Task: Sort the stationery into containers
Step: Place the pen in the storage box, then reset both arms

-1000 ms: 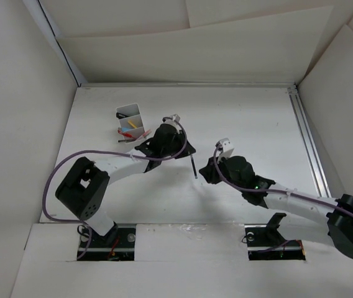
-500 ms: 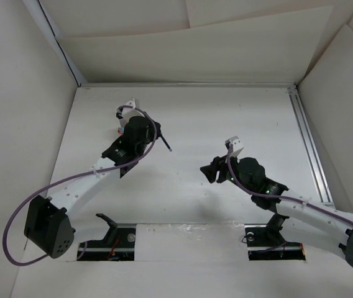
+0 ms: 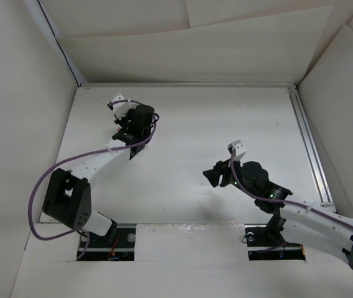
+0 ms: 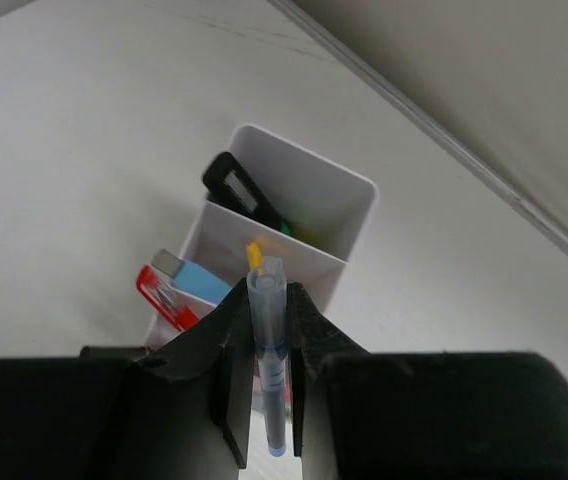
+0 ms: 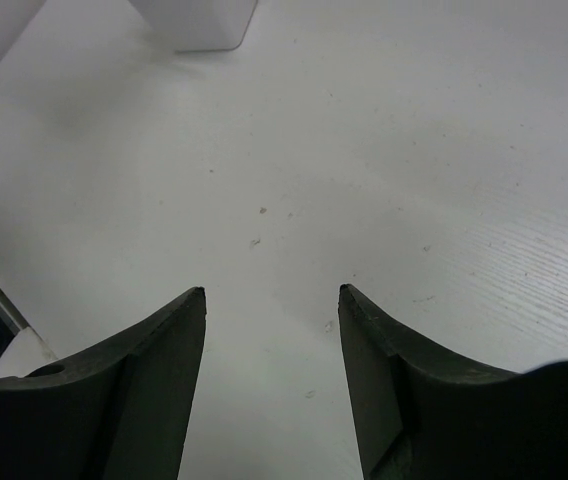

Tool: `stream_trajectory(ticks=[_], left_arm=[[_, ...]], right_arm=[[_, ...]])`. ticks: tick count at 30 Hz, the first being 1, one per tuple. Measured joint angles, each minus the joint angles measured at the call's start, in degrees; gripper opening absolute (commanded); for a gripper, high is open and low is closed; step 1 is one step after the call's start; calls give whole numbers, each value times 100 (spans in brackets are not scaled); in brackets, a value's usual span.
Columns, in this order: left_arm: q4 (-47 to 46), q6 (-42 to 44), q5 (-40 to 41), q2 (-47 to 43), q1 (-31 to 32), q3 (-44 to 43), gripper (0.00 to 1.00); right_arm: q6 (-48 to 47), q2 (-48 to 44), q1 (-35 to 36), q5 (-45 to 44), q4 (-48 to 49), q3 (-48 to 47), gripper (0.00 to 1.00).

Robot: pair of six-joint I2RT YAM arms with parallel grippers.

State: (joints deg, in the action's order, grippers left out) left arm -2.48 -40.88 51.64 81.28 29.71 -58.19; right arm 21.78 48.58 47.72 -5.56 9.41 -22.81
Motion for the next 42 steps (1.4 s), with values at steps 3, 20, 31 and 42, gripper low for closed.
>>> stream_trajectory(ticks=[3, 20, 31, 42], left_arm=[[-44, 9, 105, 393, -341, -55, 0], [-826, 378, 702, 693, -704, -55, 22], [-673, 260, 549, 835, -664, -33, 57], [-221, 114, -702, -1539, -431, -92, 100]], right_arm=[[0, -219, 2, 11, -4, 114, 61], [-66, -697, 4, 199, -4, 219, 62], [-68, -925, 4, 219, -24, 219, 66], [-149, -1060, 4, 24, -505, 155, 100]])
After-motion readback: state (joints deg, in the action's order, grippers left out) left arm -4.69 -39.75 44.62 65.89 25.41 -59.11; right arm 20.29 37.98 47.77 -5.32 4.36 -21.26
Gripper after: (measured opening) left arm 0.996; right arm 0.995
